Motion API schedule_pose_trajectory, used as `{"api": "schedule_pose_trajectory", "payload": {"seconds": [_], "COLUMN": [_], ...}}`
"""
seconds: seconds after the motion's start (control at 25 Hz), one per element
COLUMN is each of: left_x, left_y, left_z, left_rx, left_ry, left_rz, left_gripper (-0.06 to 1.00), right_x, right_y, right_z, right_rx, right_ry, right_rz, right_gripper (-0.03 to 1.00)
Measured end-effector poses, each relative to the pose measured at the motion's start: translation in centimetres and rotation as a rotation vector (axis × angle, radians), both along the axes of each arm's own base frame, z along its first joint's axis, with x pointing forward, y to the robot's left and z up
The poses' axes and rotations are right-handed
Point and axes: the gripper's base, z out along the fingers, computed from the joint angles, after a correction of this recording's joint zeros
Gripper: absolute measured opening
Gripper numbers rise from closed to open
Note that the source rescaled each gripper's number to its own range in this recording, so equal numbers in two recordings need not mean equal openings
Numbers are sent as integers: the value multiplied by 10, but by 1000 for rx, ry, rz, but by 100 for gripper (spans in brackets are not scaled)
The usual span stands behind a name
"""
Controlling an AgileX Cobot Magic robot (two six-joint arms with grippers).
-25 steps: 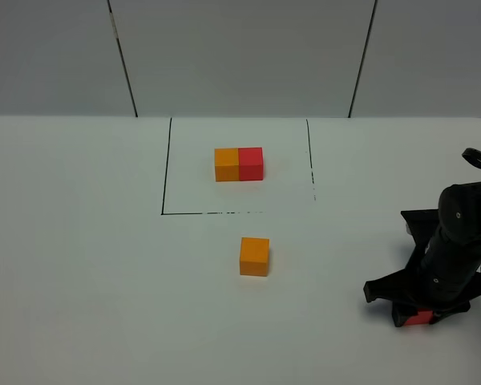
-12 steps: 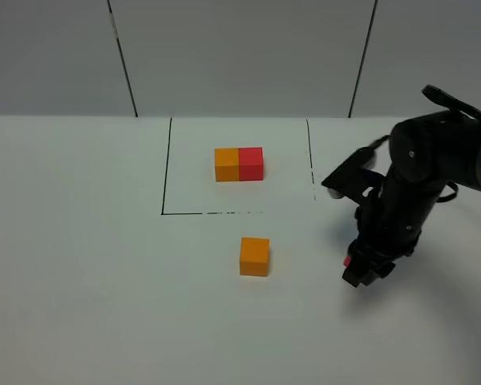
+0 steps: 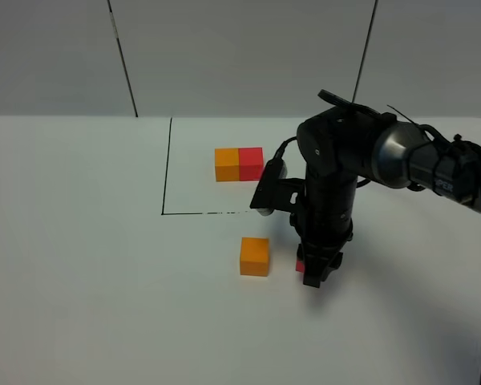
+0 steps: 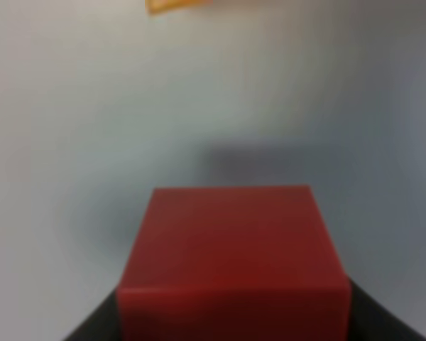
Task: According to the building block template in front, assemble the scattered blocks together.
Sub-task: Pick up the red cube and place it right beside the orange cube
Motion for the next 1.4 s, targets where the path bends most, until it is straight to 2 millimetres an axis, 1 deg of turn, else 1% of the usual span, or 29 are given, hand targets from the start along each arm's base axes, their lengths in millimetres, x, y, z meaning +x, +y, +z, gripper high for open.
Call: {"api": "schedule_pose_trajectory", "payload": {"seconds": [0.12,0.28,0.6,0.84,1.0,1.4], "left_x": [0,0,0,0,0,0], "left_y": [0,0,0,0,0,0], "left_z": [0,0,0,0,0,0], "left_rx": [0,0,0,0,0,0], "left_ry": [0,0,0,0,0,0], "left_rz": [0,0,0,0,0,0], "left_gripper": [24,24,24,24,24,24], "right_x": [9,17,20,21,21,21], "right_y": [7,11,16,21,23,24], "right_z": [-8,-17,-33,-34,-38,-40], "right_rx": [-20,-36,-45,-28,-24,-37], "right_ry": [14,23,38,9,4,11], "right_rz": [40,70,105,117,122,131], "right_gripper": [1,1,1,1,1,1]}}
